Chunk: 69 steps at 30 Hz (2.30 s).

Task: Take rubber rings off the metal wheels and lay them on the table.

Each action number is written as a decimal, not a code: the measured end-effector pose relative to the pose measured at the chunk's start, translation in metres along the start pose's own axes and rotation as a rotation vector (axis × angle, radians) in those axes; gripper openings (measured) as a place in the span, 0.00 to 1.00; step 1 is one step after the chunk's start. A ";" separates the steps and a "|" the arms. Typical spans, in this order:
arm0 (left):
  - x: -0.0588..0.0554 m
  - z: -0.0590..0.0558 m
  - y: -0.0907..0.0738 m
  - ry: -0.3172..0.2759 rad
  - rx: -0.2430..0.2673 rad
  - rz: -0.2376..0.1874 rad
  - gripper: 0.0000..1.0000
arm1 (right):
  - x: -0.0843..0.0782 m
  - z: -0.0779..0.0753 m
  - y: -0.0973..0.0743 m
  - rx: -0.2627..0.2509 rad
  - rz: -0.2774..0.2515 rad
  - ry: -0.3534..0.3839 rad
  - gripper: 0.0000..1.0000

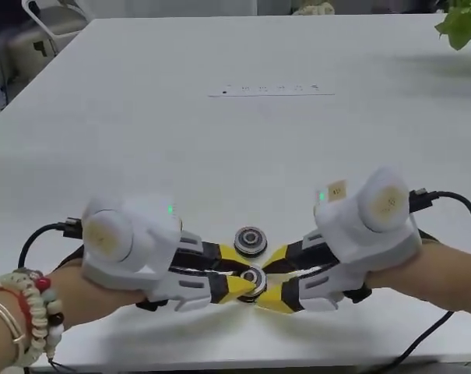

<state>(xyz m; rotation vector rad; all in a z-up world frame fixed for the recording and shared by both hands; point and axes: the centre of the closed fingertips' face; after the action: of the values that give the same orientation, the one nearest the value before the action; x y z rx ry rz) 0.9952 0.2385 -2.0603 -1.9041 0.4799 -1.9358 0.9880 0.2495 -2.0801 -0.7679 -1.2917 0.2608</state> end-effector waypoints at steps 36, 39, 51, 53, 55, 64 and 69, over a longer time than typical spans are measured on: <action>0.001 0.000 0.002 0.002 0.007 -0.003 0.08 | -0.010 -0.009 -0.011 -0.036 0.092 -0.086 0.00; 0.001 0.000 0.002 0.002 0.009 -0.002 0.08 | -0.011 -0.012 -0.011 -0.056 0.120 -0.013 0.00; 0.001 0.002 0.002 0.001 0.014 -0.001 0.08 | -0.013 -0.018 -0.011 -0.091 0.153 0.211 0.00; 0.001 0.002 0.002 0.002 0.015 0.000 0.08 | -0.013 -0.018 -0.012 -0.099 0.154 0.238 0.00; 0.001 0.002 0.002 0.005 0.017 0.001 0.08 | -0.012 -0.020 -0.014 -0.102 0.140 0.248 0.00; 0.001 0.003 0.003 0.008 0.022 0.001 0.08 | -0.007 -0.022 -0.018 -0.082 0.075 0.409 0.00; 0.001 0.004 0.003 0.011 0.024 0.000 0.08 | -0.003 -0.022 -0.020 -0.049 0.023 0.510 0.00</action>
<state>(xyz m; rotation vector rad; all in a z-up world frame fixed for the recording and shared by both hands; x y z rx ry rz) 0.9989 0.2352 -2.0606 -1.8801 0.4575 -1.9439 1.0031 0.2251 -2.0708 -0.8259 -0.8091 0.0431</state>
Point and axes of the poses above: the centre of the closed fingertips' face, and the gripper's own axes: y roughly forward along the fingers, z roughly to its left, x roughly out of its top, and after that the axes turned 1 degree about -y, right-handed
